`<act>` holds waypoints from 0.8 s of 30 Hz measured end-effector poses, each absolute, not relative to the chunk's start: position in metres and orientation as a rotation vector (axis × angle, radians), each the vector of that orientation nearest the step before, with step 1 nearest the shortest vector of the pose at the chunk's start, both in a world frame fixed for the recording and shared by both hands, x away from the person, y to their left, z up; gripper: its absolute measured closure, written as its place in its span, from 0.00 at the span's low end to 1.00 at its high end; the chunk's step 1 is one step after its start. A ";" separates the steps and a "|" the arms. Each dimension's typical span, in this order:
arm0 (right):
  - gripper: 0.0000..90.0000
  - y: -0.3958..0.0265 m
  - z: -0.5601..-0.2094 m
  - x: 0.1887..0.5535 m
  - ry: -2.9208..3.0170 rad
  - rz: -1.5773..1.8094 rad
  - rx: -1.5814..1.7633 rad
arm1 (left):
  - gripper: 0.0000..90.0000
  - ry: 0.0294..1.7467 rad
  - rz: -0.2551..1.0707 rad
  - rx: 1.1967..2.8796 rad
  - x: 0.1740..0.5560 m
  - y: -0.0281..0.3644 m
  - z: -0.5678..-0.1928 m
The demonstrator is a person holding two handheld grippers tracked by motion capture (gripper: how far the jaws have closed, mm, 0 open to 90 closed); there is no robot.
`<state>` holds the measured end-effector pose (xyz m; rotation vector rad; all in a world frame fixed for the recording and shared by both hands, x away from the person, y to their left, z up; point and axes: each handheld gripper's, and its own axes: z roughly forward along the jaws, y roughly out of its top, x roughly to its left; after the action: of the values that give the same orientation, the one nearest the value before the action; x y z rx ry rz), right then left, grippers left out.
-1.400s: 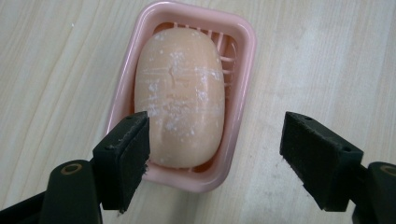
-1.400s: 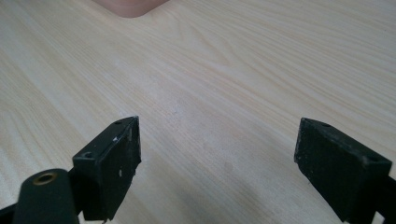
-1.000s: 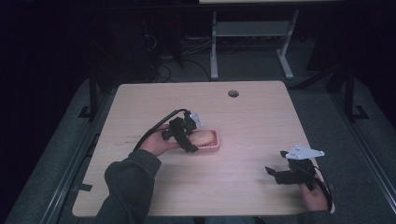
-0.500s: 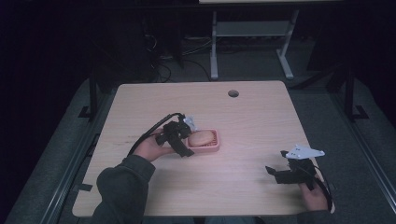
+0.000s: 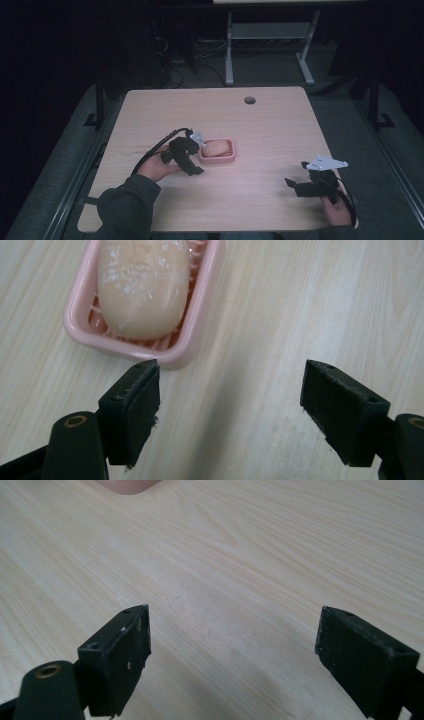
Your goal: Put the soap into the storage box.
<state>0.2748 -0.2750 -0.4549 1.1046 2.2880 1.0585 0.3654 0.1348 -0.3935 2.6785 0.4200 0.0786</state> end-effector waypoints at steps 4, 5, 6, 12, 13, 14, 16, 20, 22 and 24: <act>0.16 -0.275 -0.455 0.275 2.289 1.056 1.106 | 0.26 0.435 0.081 2.666 0.360 0.142 -0.396; 0.16 -0.275 -0.455 0.275 2.289 1.055 1.108 | 0.26 0.436 0.081 2.669 0.359 0.143 -0.397; 0.16 -0.275 -0.455 0.275 2.289 1.055 1.108 | 0.26 0.436 0.081 2.669 0.359 0.143 -0.397; 0.16 -0.276 -0.456 0.275 2.287 1.048 1.112 | 0.26 0.448 0.083 2.651 0.352 0.151 -0.399; 0.16 -0.276 -0.456 0.275 2.287 1.048 1.112 | 0.26 0.447 0.082 2.652 0.350 0.151 -0.399; 0.16 -0.276 -0.456 0.275 2.286 1.047 1.113 | 0.26 0.448 0.088 2.659 0.348 0.153 -0.401; 0.16 -0.276 -0.456 0.275 2.285 1.048 1.112 | 0.26 0.452 0.082 2.652 0.346 0.155 -0.402; 0.16 -0.276 -0.456 0.275 2.286 1.044 1.113 | 0.26 0.462 0.084 2.639 0.343 0.158 -0.403; 0.16 -0.276 -0.456 0.275 2.288 1.042 1.120 | 0.26 0.460 0.091 2.638 0.340 0.161 -0.404; 0.16 -0.276 -0.456 0.275 2.287 1.041 1.121 | 0.26 0.463 0.091 2.636 0.338 0.162 -0.404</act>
<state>0.2751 -0.2763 -0.4563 1.1212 2.2873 1.0410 0.3383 0.1616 -0.4040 2.6363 0.4627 0.0908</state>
